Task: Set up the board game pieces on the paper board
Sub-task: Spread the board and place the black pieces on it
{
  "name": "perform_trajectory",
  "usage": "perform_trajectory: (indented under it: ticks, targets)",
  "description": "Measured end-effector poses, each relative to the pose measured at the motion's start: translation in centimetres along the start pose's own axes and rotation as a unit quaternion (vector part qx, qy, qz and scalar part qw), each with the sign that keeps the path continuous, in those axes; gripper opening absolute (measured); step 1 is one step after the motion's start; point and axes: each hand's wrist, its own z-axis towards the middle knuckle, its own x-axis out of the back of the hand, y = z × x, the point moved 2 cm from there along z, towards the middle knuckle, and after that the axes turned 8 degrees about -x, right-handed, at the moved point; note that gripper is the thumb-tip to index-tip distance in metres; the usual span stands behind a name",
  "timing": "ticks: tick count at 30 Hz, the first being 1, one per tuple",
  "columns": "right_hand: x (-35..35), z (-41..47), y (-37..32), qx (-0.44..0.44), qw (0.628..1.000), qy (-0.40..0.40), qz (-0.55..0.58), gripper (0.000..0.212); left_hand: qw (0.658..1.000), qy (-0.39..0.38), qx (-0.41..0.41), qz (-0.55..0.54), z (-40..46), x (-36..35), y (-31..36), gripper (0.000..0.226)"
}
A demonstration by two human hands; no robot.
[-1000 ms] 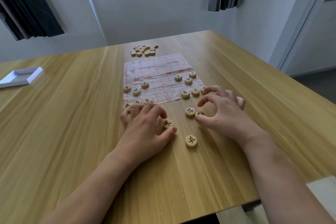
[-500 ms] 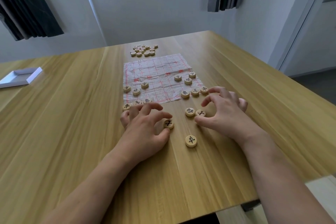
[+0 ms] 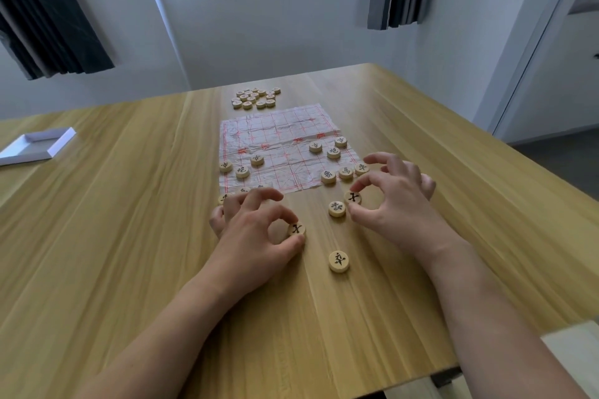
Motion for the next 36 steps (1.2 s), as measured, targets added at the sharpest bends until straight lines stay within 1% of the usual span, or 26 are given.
perform_trajectory:
  ticks: [4, 7, 13, 17, 21, 27, 31, 36]
  targets:
    - [0.5, 2.1, -1.8, 0.04, 0.999, 0.004, -0.016, 0.017, 0.998, 0.052, -0.006, 0.027, 1.9, 1.9, -1.1, 0.016]
    - [0.3, 4.4, -3.0, 0.052, 0.997, -0.02, -0.047, 0.018, 0.997, 0.061, 0.0, 0.04, 3.6, 3.1, -1.9, 0.02]
    - [-2.5, 7.1, -3.7, 0.06, 0.996, -0.046, -0.051, 0.023, 0.997, 0.053, 0.025, 0.048, 6.5, 2.5, -3.4, 0.017]
    - [-3.9, 7.5, -3.4, 0.065, 0.996, -0.051, -0.034, 0.021, 0.998, 0.035, 0.02, 0.041, 7.4, 1.0, -4.6, 0.014]
    - [-4.5, 7.8, -3.3, 0.069, 0.995, -0.061, -0.043, 0.017, 0.997, 0.027, 0.024, 0.063, 7.4, 0.3, -5.5, 0.021]
    - [-4.5, 7.9, -2.9, 0.056, 0.994, -0.07, -0.063, 0.019, 0.993, 0.021, -0.002, 0.119, 7.2, 0.3, -5.1, 0.022]
    - [-4.5, 7.9, -2.6, 0.053, 0.994, -0.076, -0.064, 0.02, 0.991, 0.017, -0.011, 0.134, 7.3, 0.3, -5.2, 0.03]
    - [-4.3, 7.9, -2.7, 0.05, 0.997, -0.049, -0.045, 0.024, 0.988, 0.025, -0.018, 0.149, 7.1, 0.4, -5.0, 0.041]
